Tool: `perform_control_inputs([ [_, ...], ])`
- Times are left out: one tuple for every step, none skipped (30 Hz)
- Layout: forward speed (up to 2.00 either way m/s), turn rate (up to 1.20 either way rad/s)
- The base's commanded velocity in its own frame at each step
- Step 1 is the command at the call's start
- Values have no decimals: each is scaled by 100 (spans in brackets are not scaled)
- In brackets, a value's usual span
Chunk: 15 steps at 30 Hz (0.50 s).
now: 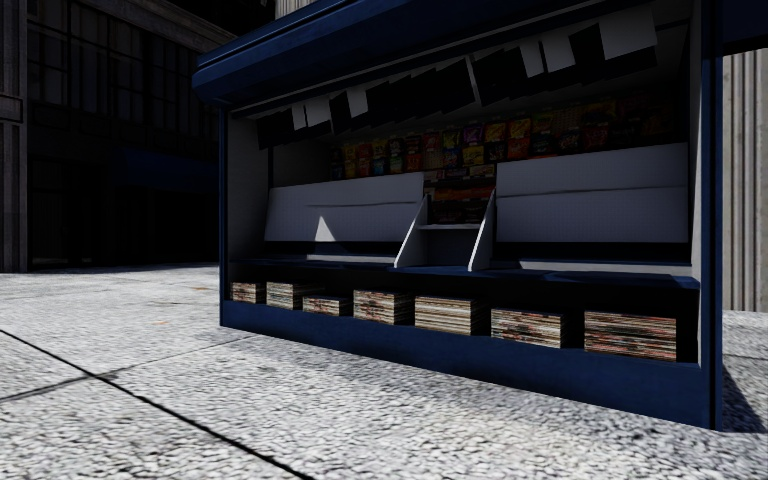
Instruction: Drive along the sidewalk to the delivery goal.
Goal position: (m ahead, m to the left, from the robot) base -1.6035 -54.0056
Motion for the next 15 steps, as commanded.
perform_control_inputs([
  [0, 0],
  [0, 0],
  [0, 0],
  [0, 0],
  [0, 0],
  [0, 0],
  [0, 0],
  [0, 0],
  [0, 0],
  [0, 0],
  [0, 0],
  [0, 0],
  [0, 0],
  [0, 0],
  [0, 0],
])
